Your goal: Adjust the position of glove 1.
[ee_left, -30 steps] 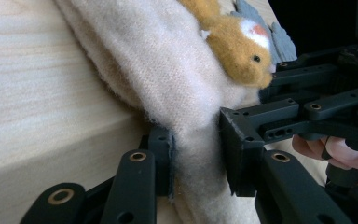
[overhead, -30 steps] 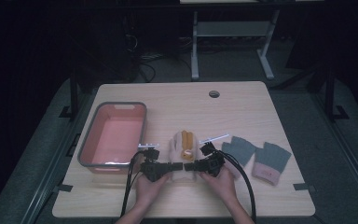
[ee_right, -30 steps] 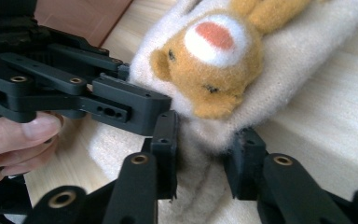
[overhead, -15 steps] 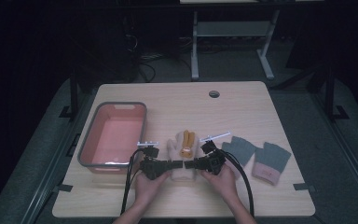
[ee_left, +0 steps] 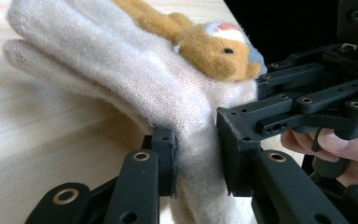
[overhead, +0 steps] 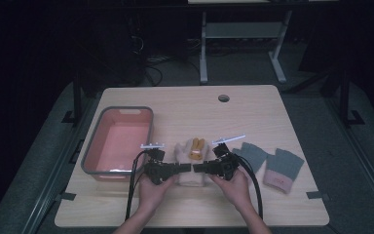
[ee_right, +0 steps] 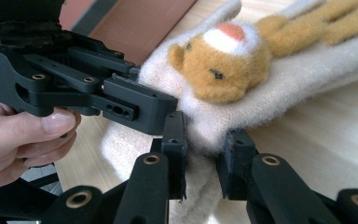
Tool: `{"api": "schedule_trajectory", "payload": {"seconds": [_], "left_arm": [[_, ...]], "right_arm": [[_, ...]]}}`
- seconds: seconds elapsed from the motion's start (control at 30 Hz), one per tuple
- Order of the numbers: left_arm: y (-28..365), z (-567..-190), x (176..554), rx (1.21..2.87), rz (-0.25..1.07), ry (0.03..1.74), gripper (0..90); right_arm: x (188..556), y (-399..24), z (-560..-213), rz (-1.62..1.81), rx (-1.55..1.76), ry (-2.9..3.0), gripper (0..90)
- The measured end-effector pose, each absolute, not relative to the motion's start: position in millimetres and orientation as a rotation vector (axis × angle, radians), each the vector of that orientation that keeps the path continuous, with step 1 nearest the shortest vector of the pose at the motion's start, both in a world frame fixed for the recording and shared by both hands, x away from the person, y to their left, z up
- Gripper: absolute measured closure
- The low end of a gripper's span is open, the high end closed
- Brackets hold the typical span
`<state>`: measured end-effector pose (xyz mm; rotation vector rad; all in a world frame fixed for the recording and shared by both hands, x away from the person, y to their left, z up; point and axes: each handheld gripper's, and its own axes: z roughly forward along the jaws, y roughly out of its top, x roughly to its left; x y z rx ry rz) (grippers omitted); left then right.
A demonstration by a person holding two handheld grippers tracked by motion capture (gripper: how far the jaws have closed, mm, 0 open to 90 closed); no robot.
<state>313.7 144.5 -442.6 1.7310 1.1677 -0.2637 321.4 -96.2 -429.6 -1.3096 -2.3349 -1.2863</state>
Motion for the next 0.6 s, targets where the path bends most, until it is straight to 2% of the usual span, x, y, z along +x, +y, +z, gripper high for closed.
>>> {"api": "schedule_trajectory", "payload": {"seconds": [0.6], "left_arm": [[152.6, -417.1, 320.5, 1.729, -0.228, 1.118, 69.6]], "right_arm": [[327.2, -91.2, -403.9, -1.342, -1.284, -2.343, 74.8]]}}
